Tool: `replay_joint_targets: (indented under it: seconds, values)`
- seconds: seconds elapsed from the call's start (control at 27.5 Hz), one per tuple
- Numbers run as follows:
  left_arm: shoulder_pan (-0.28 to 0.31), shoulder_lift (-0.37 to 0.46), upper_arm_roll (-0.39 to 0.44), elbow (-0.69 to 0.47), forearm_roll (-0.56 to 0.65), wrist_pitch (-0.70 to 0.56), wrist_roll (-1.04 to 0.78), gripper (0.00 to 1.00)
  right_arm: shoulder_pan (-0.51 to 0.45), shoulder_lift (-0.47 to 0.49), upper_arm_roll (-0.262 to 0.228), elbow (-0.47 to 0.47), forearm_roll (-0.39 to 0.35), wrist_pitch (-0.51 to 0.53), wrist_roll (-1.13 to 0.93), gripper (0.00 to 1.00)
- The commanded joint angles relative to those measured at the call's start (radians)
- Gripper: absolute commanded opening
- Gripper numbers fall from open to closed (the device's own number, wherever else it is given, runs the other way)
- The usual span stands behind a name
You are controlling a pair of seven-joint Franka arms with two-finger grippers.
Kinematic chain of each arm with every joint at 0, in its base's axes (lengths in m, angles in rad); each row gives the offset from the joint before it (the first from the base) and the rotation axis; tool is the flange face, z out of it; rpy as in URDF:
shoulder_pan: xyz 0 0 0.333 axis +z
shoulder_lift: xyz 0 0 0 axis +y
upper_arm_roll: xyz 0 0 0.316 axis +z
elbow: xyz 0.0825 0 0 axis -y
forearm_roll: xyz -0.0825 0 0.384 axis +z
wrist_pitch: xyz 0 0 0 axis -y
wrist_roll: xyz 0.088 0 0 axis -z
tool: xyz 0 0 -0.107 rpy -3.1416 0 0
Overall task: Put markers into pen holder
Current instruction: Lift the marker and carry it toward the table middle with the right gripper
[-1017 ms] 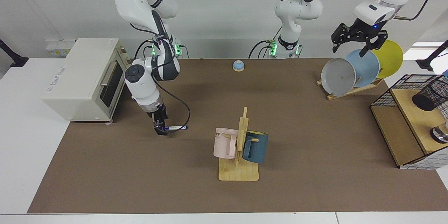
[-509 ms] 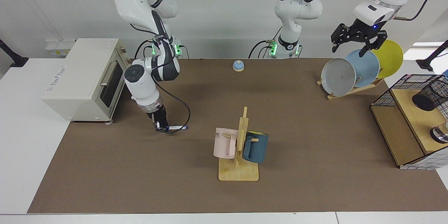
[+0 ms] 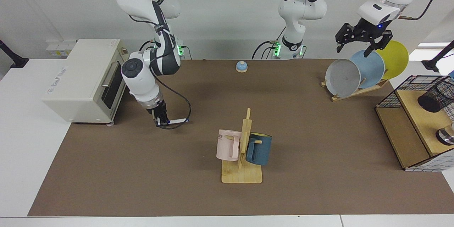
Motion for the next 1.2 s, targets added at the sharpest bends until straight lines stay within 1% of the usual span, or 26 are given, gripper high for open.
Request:
replay_joint_targets:
  seconds: [0.0, 0.11, 0.18, 0.25, 0.33, 0.47, 0.54, 0.62, 0.76, 0.87, 0.98, 1.05, 1.13, 1.16]
  values:
    - [0.001, -0.028, -0.004, -0.032, -0.002, -0.004, -0.008, 1.00, -0.006, -0.137, 0.007, 0.030, 0.011, -0.193, 0.003, 0.00]
    - [0.001, -0.028, -0.010, -0.032, -0.004, -0.002, -0.007, 1.00, -0.003, -0.179, 0.007, 0.073, 0.017, -0.304, 0.007, 0.00]
    - [-0.001, -0.028, -0.014, -0.032, -0.005, 0.001, -0.007, 1.00, -0.003, -0.208, 0.007, 0.105, 0.055, -0.368, 0.009, 0.00]
    - [-0.003, -0.028, -0.016, -0.032, -0.008, 0.001, -0.007, 1.00, -0.003, -0.240, 0.007, 0.124, 0.083, -0.411, 0.009, 0.00]
    - [-0.001, -0.028, -0.016, -0.034, -0.008, -0.001, -0.005, 1.00, 0.000, -0.274, 0.009, 0.128, 0.089, -0.447, 0.010, 0.00]
    - [0.001, -0.028, -0.016, -0.038, -0.010, 0.005, 0.007, 1.00, 0.038, -0.331, 0.009, 0.130, 0.103, -0.499, 0.027, 0.00]
    - [0.001, -0.028, -0.016, -0.040, -0.010, 0.012, 0.012, 0.99, 0.055, -0.347, 0.009, 0.130, 0.114, -0.502, 0.068, 0.00]
    - [0.001, -0.028, -0.017, -0.040, -0.010, 0.018, 0.039, 0.98, 0.096, -0.348, 0.009, 0.136, 0.130, -0.496, 0.128, 0.00]
    - [0.001, -0.031, -0.016, -0.049, -0.010, 0.033, 0.196, 0.97, 0.205, -0.348, 0.009, 0.148, 0.143, -0.478, 0.269, 0.00]
    - [-0.003, -0.038, -0.017, -0.060, -0.011, 0.033, 0.323, 0.96, 0.293, -0.348, 0.009, 0.157, 0.144, -0.430, 0.375, 0.00]
    - [-0.009, -0.048, -0.017, -0.073, -0.011, 0.028, 0.427, 0.96, 0.371, -0.340, 0.009, 0.171, 0.144, -0.404, 0.466, 0.00]
    - [-0.009, -0.057, -0.019, -0.089, -0.011, 0.028, 0.504, 0.96, 0.429, -0.332, 0.009, 0.176, 0.147, -0.361, 0.528, 0.00]
    - [-0.010, -0.071, -0.020, -0.112, -0.014, 0.033, 0.591, 0.91, 0.472, -0.323, 0.009, 0.176, 0.149, -0.317, 0.587, 0.00]
    - [-0.012, -0.076, -0.020, -0.122, -0.014, 0.035, 0.643, 0.91, 0.486, -0.317, 0.009, 0.179, 0.147, -0.300, 0.605, 0.00]
